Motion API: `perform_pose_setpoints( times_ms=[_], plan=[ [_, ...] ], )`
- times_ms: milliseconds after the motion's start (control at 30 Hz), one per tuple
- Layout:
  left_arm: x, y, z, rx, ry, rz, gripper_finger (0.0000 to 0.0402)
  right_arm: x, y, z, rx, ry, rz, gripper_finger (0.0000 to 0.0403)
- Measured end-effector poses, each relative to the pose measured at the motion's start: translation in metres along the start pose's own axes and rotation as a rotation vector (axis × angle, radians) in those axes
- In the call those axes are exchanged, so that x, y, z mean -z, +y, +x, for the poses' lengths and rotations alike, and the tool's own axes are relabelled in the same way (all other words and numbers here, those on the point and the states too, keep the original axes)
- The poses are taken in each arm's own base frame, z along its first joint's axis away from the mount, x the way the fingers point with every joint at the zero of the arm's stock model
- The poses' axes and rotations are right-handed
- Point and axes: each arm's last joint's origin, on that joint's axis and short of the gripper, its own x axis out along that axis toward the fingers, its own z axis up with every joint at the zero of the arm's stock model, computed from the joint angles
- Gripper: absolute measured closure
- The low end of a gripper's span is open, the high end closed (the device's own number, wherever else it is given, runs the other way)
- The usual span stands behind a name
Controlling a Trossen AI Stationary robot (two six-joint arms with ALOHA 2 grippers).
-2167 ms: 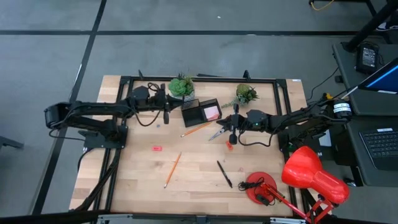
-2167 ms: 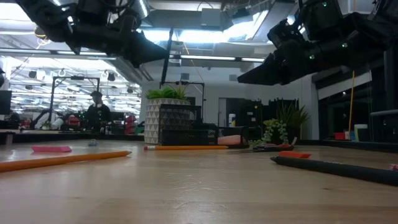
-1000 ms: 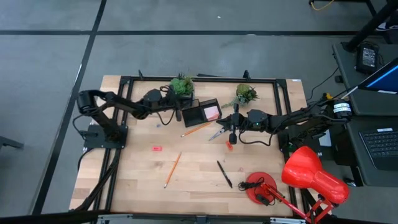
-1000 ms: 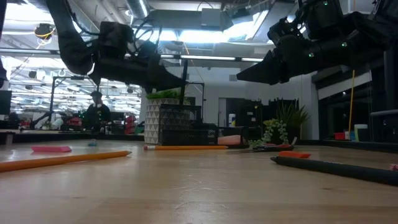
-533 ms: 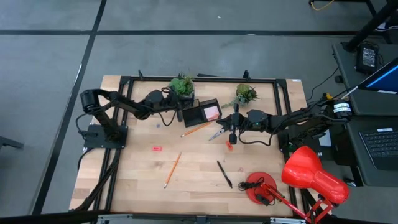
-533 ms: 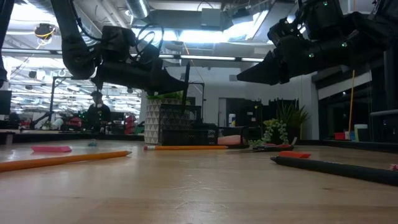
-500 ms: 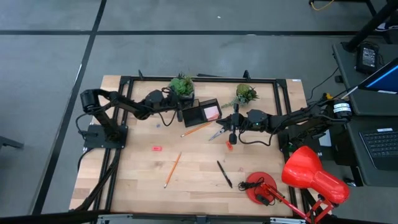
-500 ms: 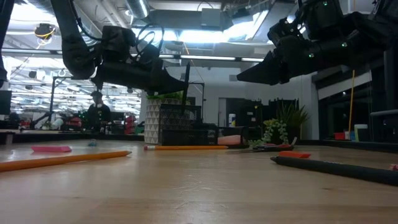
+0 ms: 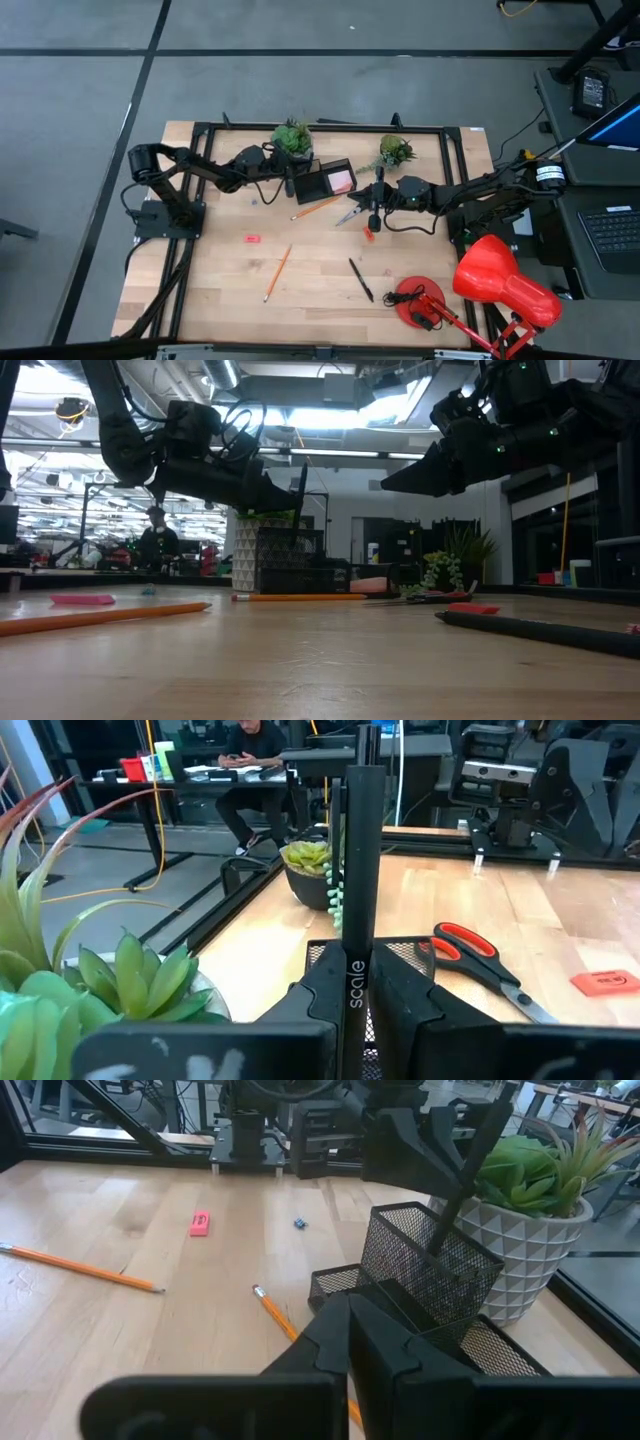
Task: Pick and place office supplies into organizer
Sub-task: Put the top black pen into the black desk organizer, then put the black scissors into the black desk organizer
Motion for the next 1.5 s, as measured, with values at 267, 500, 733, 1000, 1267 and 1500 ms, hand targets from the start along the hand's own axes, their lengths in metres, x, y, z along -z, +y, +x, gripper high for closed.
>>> perform_pose_setpoints(
  times_ms=[267,500,733,1000,1267,1500],
  plan=[
    [-0.001,0.0,0.0,-0.005,-0.01,-0.038,0.0359,0.0,0.0,0.0,0.0,0.0,0.002,0.0391],
    [-0.001,0.0,0.0,-0.005,-0.01,-0.043,0.033,0.0,0.0,0.0,0.0,0.0,0.002,0.0391],
    [-0.001,0.0,0.0,-0.009,-0.013,-0.043,0.0311,0.0,0.0,0.0,0.0,0.001,0.002,0.0391],
    [-0.003,0.0,-0.001,-0.015,-0.042,-0.024,0.0312,0.0,0.0,0.0,0.0,0.001,0.007,0.0391],
    [-0.019,-0.004,-0.01,0.017,-0.072,-0.004,0.0321,0.0,0.0,0.0,0.0,0.0,0.085,0.0391],
    [-0.044,-0.015,-0.034,0.061,-0.023,0.075,0.0367,0.0,0.0,0.0,0.003,0.001,0.089,0.0391]
  ],
)
